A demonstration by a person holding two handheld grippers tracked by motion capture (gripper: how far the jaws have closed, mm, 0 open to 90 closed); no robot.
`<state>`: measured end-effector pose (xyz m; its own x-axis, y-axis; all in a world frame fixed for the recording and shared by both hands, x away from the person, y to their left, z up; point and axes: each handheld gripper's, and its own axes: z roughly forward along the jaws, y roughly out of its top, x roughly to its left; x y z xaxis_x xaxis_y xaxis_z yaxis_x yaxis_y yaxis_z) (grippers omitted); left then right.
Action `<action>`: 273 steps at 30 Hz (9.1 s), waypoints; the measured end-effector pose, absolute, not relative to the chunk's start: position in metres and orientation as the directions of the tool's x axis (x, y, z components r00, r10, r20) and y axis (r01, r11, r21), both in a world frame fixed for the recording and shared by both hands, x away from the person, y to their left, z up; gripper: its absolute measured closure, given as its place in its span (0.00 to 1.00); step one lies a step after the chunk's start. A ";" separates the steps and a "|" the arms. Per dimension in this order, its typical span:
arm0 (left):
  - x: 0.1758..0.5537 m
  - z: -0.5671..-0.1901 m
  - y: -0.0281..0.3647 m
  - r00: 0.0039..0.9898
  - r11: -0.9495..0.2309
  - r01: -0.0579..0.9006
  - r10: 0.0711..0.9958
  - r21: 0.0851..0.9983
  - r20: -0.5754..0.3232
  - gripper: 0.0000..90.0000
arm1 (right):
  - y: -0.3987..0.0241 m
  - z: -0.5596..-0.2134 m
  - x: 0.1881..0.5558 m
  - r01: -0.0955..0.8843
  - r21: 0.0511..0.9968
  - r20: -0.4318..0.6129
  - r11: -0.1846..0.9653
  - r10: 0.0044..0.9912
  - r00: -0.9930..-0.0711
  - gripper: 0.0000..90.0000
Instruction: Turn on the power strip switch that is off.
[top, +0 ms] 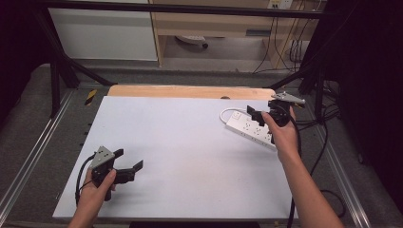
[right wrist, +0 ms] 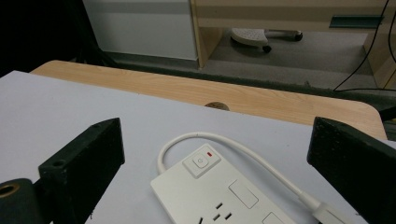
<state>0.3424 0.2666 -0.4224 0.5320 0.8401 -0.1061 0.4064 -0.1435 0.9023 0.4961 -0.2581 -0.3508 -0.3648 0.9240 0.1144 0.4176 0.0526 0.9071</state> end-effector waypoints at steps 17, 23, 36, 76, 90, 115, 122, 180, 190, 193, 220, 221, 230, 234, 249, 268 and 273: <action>0.342 -0.422 0.267 0.536 -0.149 0.404 0.838 0.902 -0.101 0.08 | -0.262 -0.364 0.522 0.455 0.890 0.121 0.038 0.941 -0.315 0.07; 0.341 -0.422 0.267 0.538 -0.153 0.402 0.837 0.903 -0.097 0.08 | -0.264 -0.371 0.529 0.473 0.880 0.120 0.038 0.947 -0.299 0.07; 0.341 -0.422 0.266 0.541 -0.159 0.402 0.836 0.902 -0.094 0.08 | -0.268 -0.389 0.542 0.521 0.853 0.123 0.030 0.958 -0.258 0.08; 0.340 -0.422 0.266 0.544 -0.178 0.399 0.836 0.899 -0.076 0.08 | -0.259 -0.413 0.551 0.582 0.812 0.129 0.046 0.958 -0.256 0.74; 0.339 -0.422 0.266 0.545 -0.181 0.398 0.835 0.900 -0.073 0.08 | -0.254 -0.419 0.551 0.560 0.825 0.110 0.079 0.949 -0.297 0.92; 0.339 -0.422 0.265 0.549 -0.188 0.397 0.833 0.899 -0.068 0.08 | -0.258 -0.437 0.547 0.562 0.825 0.134 0.057 0.947 -0.293 1.00; 0.339 -0.422 0.265 0.551 -0.190 0.396 0.832 0.898 -0.067 0.08 | -0.255 -0.439 0.547 0.561 0.826 0.139 0.054 0.945 -0.295 1.00; 0.339 -0.422 0.263 0.562 -0.201 0.394 0.825 0.897 -0.062 0.08 | -0.251 -0.443 0.543 0.559 0.828 0.138 0.050 0.947 -0.289 1.00; 0.339 -0.422 0.263 0.562 -0.201 0.395 0.825 0.897 -0.062 0.08 | -0.250 -0.442 0.544 0.563 0.825 0.135 0.052 0.949 -0.286 1.00; 0.338 -0.422 0.263 0.562 -0.202 0.394 0.825 0.897 -0.062 0.08 | -0.250 -0.442 0.544 0.564 0.824 0.135 0.052 0.949 -0.285 1.00; 0.338 -0.422 0.263 0.562 -0.202 0.396 0.825 0.896 -0.062 0.08 | -0.249 -0.443 0.546 0.579 0.814 0.144 0.047 0.949 -0.279 1.00; 0.338 -0.422 0.263 0.562 -0.202 0.396 0.825 0.896 -0.063 0.08 | -0.249 -0.443 0.546 0.580 0.813 0.148 0.043 0.949 -0.278 1.00; 0.339 -0.422 0.264 0.561 -0.204 0.395 0.826 0.896 -0.059 0.08 | -0.250 -0.443 0.545 0.578 0.815 0.143 0.048 0.949 -0.280 1.00; 0.339 -0.422 0.264 0.561 -0.204 0.395 0.826 0.896 -0.059 0.08 | -0.249 -0.442 0.544 0.579 0.814 0.147 0.044 0.949 -0.279 1.00; 0.339 -0.422 0.264 0.561 -0.205 0.394 0.826 0.896 -0.058 0.08 | -0.250 -0.439 0.544 0.568 0.822 0.143 0.045 0.949 -0.281 1.00; 0.338 -0.422 0.264 0.561 -0.205 0.395 0.826 0.895 -0.058 0.08 | -0.246 -0.427 0.537 0.515 0.856 0.140 0.040 0.941 -0.308 0.92; 0.339 -0.422 0.264 0.562 -0.207 0.395 0.825 0.895 -0.057 0.08 | -0.245 -0.424 0.534 0.510 0.859 0.141 0.042 0.938 -0.315 0.89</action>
<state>0.3388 0.2636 -0.4219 0.5622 0.8250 -0.0575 0.3954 -0.2071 0.8949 0.5344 -0.2451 -0.4240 -0.3151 0.9385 0.1413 0.5096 0.0417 0.8594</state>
